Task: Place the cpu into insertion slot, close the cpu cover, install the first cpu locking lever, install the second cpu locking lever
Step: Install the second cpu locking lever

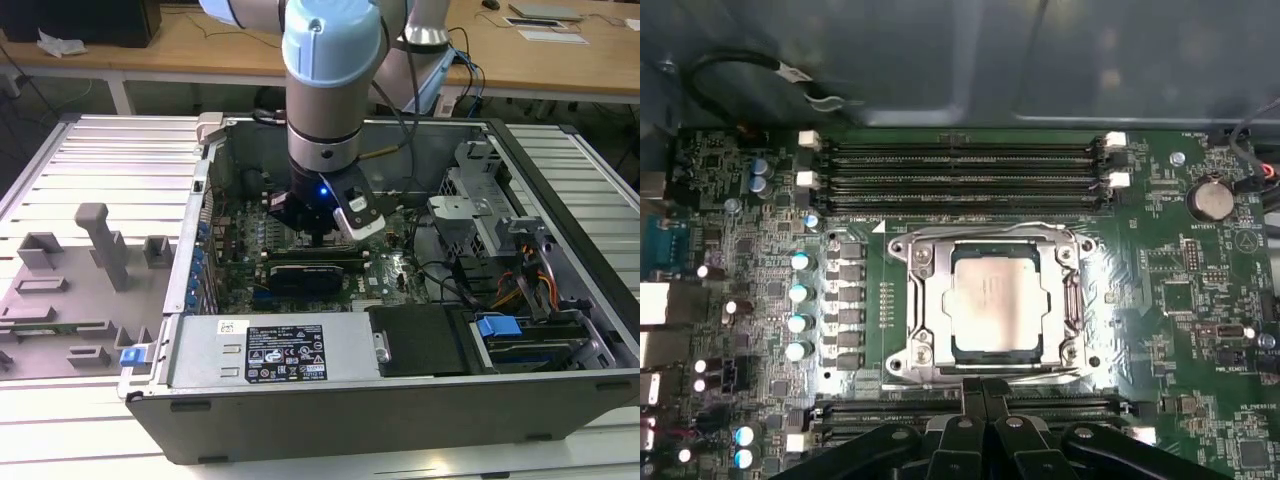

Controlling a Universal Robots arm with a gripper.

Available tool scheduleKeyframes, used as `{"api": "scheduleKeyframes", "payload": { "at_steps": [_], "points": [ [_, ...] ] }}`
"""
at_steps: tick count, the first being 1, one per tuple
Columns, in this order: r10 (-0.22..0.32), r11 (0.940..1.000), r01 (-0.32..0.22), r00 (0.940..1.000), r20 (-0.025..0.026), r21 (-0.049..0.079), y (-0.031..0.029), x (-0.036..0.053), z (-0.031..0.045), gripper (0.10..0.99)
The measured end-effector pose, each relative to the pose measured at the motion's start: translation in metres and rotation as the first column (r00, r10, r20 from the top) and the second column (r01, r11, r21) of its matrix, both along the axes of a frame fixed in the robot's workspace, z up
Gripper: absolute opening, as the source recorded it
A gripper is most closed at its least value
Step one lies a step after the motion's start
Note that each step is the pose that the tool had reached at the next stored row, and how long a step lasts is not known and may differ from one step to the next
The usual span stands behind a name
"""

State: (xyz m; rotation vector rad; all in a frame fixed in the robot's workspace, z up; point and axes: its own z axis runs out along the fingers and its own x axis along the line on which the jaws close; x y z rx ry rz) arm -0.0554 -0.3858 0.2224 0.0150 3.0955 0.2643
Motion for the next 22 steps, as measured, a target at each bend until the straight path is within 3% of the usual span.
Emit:
{"api": "scheduleKeyframes", "payload": {
  "at_steps": [4,9,10,11,12,18,22],
  "points": [
    [0.0,1.0,0.0,1.0,0.0001,-0.006,0.0157,0.0007,0.0,0.106],
    [0.005,0.9999,-0.005,1.0,-0.0001,-0.011,0.028,0.0007,0.0,0.106],
    [0.006,0.9992,-0.006,1.0,0.0,-0.039,0.0307,0.0008,-0.0001,0.106],
    [0.005,0.9986,-0.005,1.0,-0.0002,-0.052,0.0318,0.0007,0.0,0.106],
    [0.006,0.9986,-0.006,1.0,-0.0001,-0.053,0.0319,0.0008,-0.0001,0.106],
    [0.005,0.9989,-0.005,1.0,-0.0001,-0.046,0.0325,0.0054,-0.0003,0.106],
    [0.005,0.999,-0.005,1.0,0.0001,-0.044,0.0325,0.0055,0.0068,0.106]
  ]
}}
